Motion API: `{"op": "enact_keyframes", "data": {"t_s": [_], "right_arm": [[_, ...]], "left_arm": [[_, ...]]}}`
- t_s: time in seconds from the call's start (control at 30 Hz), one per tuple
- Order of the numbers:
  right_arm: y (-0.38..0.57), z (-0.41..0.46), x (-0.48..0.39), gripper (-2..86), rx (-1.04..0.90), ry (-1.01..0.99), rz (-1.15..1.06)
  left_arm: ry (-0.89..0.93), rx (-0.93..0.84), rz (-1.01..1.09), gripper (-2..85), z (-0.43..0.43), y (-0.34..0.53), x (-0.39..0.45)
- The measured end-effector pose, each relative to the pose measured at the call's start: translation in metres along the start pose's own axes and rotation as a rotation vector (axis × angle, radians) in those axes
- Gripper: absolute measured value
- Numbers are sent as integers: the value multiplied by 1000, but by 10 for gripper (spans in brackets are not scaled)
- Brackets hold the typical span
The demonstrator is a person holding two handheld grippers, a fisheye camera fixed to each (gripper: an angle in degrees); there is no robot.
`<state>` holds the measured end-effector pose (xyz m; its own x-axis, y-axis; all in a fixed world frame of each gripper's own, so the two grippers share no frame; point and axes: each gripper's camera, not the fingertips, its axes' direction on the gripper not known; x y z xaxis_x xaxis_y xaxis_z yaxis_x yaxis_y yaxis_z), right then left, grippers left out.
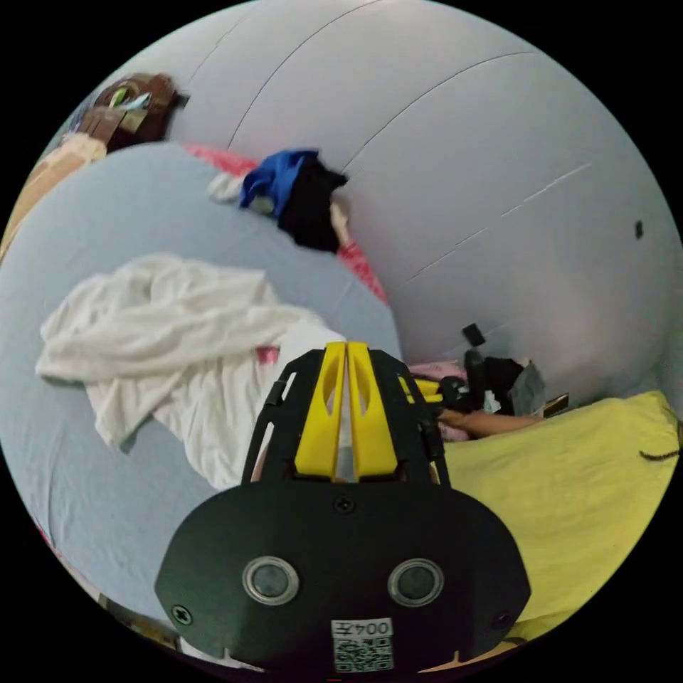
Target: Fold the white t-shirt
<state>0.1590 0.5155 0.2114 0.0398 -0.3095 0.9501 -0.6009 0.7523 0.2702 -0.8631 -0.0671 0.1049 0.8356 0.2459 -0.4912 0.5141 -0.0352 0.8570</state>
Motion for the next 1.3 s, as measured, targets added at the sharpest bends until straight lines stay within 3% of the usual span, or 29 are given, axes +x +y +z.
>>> {"op": "enact_keyframes", "data": {"t_s": [0.17,0.4,0.87,0.97,1.1,1.2,1.3], "right_arm": [[-18,-52,-24,120,160,-79,-48],[-46,-101,-70,163,285,-231,-145],[-98,-110,-144,183,320,-301,-323],[-106,-101,-144,167,317,-253,-315],[-116,-95,-118,43,325,-157,-280],[-121,-94,-88,0,228,-38,-292],[-126,-95,-37,-5,59,-103,-258]], "left_arm": [[-12,176,181,6,-95,-59,89],[-49,367,243,3,-185,-98,163],[-280,773,326,3,-351,-156,306],[-292,807,335,3,-371,-164,319],[-346,829,342,3,-388,-159,317],[-404,812,283,4,-398,-142,284],[-491,707,196,4,-394,-112,227]]}}
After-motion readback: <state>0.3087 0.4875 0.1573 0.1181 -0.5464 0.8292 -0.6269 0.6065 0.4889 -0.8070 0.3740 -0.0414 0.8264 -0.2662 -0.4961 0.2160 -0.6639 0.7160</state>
